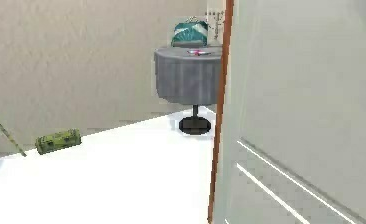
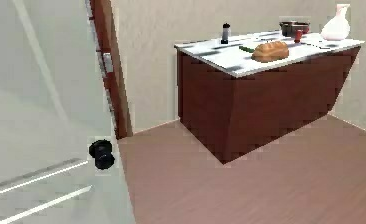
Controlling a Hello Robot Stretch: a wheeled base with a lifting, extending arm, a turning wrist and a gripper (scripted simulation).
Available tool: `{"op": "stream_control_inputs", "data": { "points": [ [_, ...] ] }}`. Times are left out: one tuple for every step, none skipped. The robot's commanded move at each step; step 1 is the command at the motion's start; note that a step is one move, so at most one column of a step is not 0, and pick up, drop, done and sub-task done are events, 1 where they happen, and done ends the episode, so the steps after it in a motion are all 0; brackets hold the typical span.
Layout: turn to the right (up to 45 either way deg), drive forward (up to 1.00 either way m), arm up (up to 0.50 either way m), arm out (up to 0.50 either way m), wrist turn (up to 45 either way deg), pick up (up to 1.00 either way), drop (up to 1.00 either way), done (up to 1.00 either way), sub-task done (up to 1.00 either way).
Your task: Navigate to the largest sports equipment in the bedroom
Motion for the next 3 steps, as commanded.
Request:
{"op": "stream_control_inputs", "data": {
  "points": [
    [-45.0, 0.0, 0.0, 0.0, 0.0, 0.0, 0.0, 0.0, 0.0],
    [-12.0, 0.0, 0.0, 0.0, 0.0, 0.0, 0.0, 0.0, 0.0],
    [0.0, 1.0, 0.0, 0.0, 0.0, 0.0, 0.0, 0.0, 0.0]
  ]
}}
